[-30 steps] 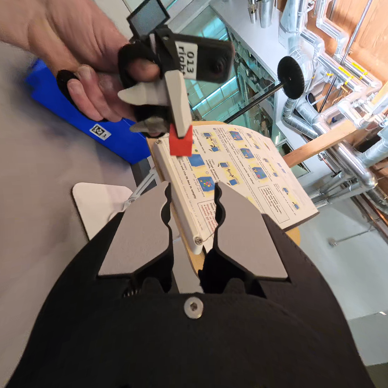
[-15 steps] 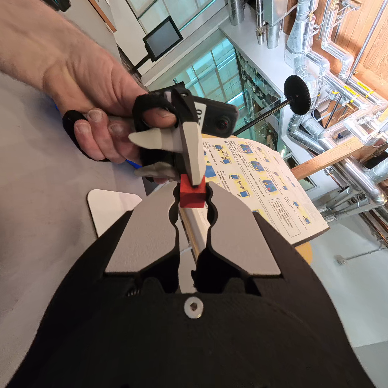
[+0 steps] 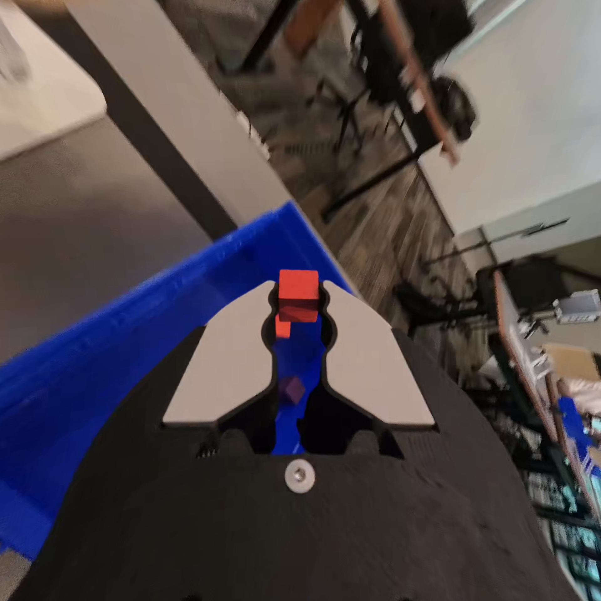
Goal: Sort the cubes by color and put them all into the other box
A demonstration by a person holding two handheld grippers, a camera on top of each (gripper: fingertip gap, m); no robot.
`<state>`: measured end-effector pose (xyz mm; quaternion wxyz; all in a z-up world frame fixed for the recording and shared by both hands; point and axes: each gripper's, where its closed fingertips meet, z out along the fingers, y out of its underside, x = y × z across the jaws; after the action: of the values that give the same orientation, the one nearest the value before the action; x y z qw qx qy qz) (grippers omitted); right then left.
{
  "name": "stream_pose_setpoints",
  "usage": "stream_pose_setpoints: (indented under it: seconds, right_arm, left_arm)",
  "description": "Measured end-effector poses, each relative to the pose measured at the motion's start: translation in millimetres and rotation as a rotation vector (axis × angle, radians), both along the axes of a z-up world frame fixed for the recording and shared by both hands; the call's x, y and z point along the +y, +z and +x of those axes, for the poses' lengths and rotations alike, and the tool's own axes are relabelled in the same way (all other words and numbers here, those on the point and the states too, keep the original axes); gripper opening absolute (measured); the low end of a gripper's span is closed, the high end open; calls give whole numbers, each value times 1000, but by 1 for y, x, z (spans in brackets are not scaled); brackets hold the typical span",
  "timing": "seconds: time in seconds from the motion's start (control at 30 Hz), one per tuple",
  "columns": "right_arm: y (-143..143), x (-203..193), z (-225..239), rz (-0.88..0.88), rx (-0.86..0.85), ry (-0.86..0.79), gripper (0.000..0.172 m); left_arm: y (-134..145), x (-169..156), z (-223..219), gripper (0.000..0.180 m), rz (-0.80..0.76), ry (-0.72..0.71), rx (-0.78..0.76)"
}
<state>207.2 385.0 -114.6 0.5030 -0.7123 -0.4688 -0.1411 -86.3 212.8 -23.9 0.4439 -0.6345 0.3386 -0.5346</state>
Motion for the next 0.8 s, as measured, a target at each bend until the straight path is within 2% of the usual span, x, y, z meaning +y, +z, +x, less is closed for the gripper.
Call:
stream_pose_setpoints:
  seconds: [0.1, 0.2, 0.3, 0.5, 0.63, 0.8]
  right_arm:
    - [-40, 2, 21, -185, -46, -53, 23]
    - [-63, 5, 32, -266, -83, -103, 23]
    - [-78, 8, 37, -324, -78, -148, 47]
    - [-55, 14, 38, -216, -51, -166, 36]
    - [-34, 17, 41, -144, -1, -193, 32]
    - [-28, 17, 33, -118, 7, -170, 30]
  left_arm:
    - [-2, 6, -9, 0, 23, 45, 41]
    - [0, 6, -16, 0, 28, 52, 49]
    - [1, 8, -25, 0, 48, 74, 72]
    - [5, 21, -55, 0, 59, 170, 84]
    - [4, 37, -90, 1, 66, 305, 124]
    - [-15, 61, -156, 18, 10, 525, 260]
